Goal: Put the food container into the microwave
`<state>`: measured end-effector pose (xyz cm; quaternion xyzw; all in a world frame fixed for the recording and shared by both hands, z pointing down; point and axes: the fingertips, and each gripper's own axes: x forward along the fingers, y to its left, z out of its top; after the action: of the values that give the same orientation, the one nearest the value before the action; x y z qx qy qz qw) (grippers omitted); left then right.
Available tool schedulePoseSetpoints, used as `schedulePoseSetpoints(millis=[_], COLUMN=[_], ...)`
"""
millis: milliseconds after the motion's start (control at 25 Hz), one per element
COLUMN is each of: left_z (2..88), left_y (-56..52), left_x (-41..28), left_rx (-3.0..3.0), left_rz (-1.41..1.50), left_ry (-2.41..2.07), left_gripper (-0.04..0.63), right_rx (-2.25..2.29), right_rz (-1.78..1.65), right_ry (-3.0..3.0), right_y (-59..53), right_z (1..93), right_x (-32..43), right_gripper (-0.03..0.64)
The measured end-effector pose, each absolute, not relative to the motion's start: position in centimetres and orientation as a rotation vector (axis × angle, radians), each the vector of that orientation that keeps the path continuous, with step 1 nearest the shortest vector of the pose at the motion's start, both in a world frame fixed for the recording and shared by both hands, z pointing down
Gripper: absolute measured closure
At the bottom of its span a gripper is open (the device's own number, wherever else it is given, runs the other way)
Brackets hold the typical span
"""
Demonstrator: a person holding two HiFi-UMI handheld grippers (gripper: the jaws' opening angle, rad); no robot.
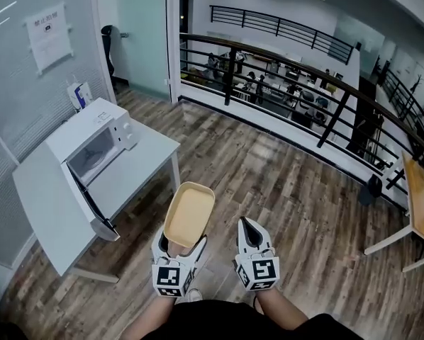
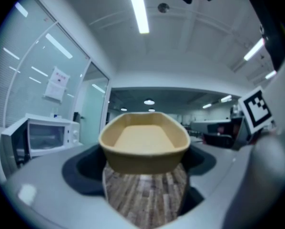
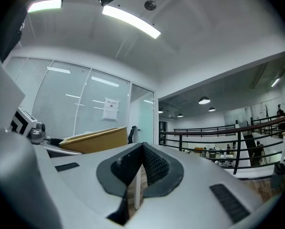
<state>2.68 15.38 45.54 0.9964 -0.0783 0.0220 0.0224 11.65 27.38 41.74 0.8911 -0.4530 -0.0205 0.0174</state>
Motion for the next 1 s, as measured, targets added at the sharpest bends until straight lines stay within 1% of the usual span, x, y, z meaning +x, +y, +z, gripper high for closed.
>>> schedulePoseSetpoints(millis=[400,680,1000], left_z=[45.1,44.9,44.2], left_y=[9.8,6.5,2.7], left_x=[3.8,6.1,9.8], left_rx=[3.107,3.107,3.106], left_rz=[0.059,0.022,0.012], left_ry=[-0.283,-0.337,-0.457], left_gripper=[0.109,0.109,0.109], right_rx=[2.751,2.736,2.678], right_rz=[-0.055,-0.044,-0.078], right_ry=[-1.452,-1.498,-1.617], right_y=[21.1,17.3,12.3], right_z=[41.9,42.6,41.2], right_x=[13.1,16.2,21.0], right_gripper=[0.612,0.612,0.612])
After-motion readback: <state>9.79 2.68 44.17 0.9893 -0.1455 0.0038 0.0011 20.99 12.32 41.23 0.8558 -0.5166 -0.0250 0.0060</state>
